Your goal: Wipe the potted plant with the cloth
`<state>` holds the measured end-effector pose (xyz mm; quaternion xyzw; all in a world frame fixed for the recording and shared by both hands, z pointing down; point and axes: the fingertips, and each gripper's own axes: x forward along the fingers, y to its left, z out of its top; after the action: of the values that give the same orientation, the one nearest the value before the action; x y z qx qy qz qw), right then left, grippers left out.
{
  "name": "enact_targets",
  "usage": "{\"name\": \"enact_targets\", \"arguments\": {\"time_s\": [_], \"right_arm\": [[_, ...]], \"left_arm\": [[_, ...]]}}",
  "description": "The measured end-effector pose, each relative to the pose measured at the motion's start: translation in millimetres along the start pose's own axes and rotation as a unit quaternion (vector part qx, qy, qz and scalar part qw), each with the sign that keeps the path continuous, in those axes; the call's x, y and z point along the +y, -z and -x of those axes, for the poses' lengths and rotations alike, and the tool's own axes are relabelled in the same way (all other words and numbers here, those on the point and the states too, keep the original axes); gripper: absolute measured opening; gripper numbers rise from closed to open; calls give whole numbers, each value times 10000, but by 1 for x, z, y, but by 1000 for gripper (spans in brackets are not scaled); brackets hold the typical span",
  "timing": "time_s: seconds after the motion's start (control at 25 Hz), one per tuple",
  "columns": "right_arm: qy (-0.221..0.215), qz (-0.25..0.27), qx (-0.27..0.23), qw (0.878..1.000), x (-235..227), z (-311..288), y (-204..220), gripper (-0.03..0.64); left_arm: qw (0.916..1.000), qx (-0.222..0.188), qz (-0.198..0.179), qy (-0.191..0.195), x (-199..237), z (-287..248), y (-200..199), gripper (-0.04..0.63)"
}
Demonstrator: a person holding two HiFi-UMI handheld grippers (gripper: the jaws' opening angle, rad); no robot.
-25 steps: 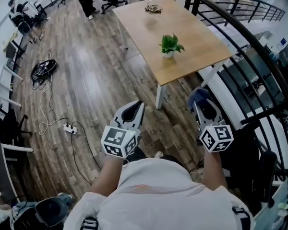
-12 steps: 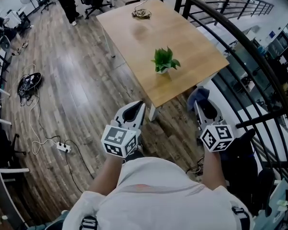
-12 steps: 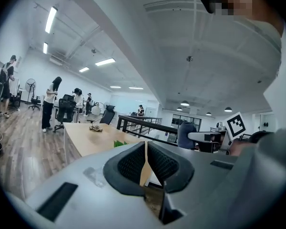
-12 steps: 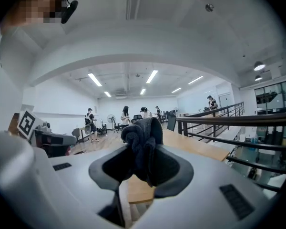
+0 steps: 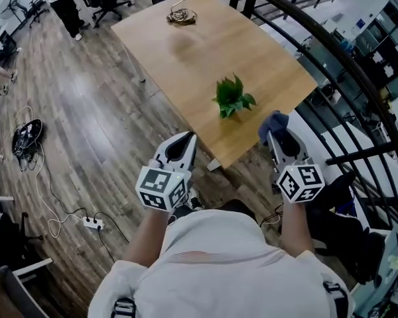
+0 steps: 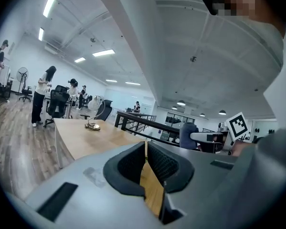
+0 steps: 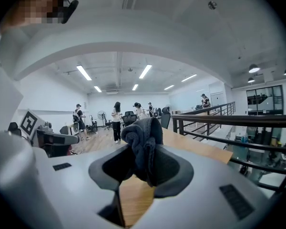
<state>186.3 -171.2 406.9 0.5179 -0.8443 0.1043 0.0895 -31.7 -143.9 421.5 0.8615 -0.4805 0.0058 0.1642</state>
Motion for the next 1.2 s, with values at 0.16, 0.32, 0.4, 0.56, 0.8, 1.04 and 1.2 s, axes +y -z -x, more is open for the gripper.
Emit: {"name": "enact_targets", "arguments": {"time_s": [0.16,0.32,0.4,0.56,0.8,1.04,1.2], "right_arm": [[192,-13,149,9997,-4,11,3,179],[354,-147,268,9989,-2,31,12,179],[322,-212,370,9986,4,35,19,179],[189,-190,466,9986,13,32,24,179],[-83,-72,379,9992,20,15,10,179],[-649,-382,858,9935,35,15,19,179],[-724,-365,1002,9917,27,-2,27,179]], "left_arm": [[9996,81,154,203,-2,-9,2,26],[9990,265,167,330,-12,-2,11,26],[9988,357,149,296,-14,4,15,26],[9984,476,275,115,-8,14,22,26],[9988,458,149,-93,-2,26,9,26],[9917,829,823,-531,-3,53,25,26],[9832,1100,1388,-447,19,21,48,26]]}}
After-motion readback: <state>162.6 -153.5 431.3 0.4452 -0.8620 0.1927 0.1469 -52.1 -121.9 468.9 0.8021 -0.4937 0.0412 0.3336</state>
